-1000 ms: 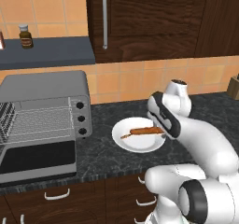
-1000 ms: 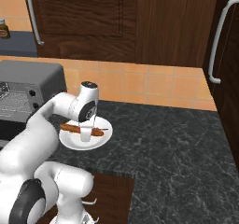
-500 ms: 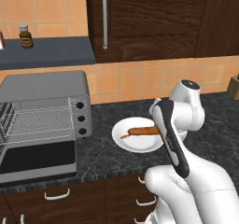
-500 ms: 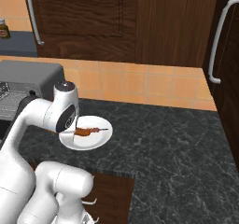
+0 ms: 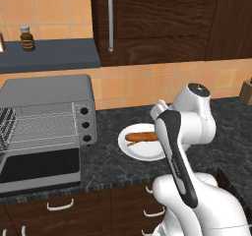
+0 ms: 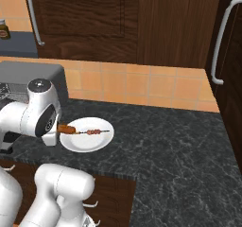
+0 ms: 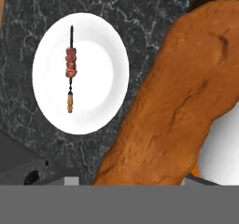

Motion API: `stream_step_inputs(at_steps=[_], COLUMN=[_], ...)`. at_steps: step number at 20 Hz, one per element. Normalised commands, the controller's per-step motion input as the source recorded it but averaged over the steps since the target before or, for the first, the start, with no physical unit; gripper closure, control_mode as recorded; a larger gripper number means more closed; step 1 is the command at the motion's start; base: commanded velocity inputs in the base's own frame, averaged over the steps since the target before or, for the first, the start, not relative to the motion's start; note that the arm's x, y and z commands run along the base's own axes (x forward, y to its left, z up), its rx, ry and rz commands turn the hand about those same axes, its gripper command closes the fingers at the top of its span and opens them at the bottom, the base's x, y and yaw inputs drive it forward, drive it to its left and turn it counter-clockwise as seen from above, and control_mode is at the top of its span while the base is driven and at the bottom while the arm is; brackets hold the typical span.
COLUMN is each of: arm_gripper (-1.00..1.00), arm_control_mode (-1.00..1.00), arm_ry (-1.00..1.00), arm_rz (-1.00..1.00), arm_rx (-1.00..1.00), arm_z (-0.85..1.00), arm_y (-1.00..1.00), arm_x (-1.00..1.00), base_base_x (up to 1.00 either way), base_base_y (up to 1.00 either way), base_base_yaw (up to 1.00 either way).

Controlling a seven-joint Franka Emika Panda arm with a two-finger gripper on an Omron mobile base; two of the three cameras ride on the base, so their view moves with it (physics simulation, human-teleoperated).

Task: Pick up the kebab skewer and baguette bread, and place them inside the toaster oven. Close the toaster oven door and start by setting the timer.

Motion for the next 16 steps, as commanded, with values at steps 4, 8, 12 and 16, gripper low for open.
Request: stream_step_inputs(at_steps=[4, 8, 12, 16], arm_gripper=[1.00, 1.00, 1.00, 1.00], arm_control_mode=[-1.00, -1.00, -1.00, -1.00], arm_ry=[-0.01, 0.00, -0.01, -0.03], arm_rz=[0.00, 0.00, 0.00, 0.00], arm_rx=[0.00, 0.00, 0.00, 0.00], arm_z=[0.44, 0.29, 0.28, 0.20], arm_y=[0.40, 0.47, 0.42, 0.50], arm_x=[-0.16, -0.14, -0.04, 0.00], base_base_x=[0.00, 0.00, 0.00, 0.00], base_base_y=[0.00, 0.00, 0.00, 0.00], base_base_yaw=[0.00, 0.00, 0.00, 0.00])
